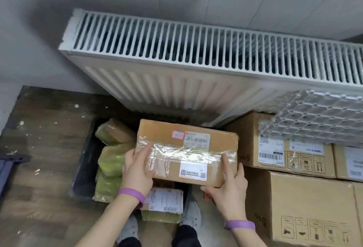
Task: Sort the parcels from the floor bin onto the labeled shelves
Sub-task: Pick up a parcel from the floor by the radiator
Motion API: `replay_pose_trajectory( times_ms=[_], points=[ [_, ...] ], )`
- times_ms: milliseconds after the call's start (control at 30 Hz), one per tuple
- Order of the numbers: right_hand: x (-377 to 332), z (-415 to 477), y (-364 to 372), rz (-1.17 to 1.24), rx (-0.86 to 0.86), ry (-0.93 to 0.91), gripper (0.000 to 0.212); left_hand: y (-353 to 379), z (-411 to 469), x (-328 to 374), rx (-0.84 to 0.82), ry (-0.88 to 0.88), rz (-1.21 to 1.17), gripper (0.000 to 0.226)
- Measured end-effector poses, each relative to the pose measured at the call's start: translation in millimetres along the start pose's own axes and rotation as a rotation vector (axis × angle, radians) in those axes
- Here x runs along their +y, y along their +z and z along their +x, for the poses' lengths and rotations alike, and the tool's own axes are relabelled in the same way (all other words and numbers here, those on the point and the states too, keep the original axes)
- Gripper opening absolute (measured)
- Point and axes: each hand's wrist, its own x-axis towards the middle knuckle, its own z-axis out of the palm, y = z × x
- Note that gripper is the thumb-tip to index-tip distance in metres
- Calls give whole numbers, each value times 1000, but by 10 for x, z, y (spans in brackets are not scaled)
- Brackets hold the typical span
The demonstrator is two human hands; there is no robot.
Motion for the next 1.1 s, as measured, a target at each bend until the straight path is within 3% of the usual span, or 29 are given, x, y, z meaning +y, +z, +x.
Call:
replay_pose_trajectory(
  times_ms=[300, 600, 900, 1100],
  points=[
    [-1415, -1073, -1106, 51, -103, -324, 109, -1509, -1595, 547, 131, -126, -228, 75],
    [-3135, -2157, -1867, 131, -128, -817, 107, -2937, -3037, 901, 574, -73, -454, 85],
    [-4203, -3691, -1673, 287, -257, -1188, 105, -4036, -4558, 415, 1086, 42, -503, 79],
    [-4591, -4665, -1190, 296, -381, -1317, 103, -4396, -5381, -224, 1252, 7, -515, 76]
  ],
)
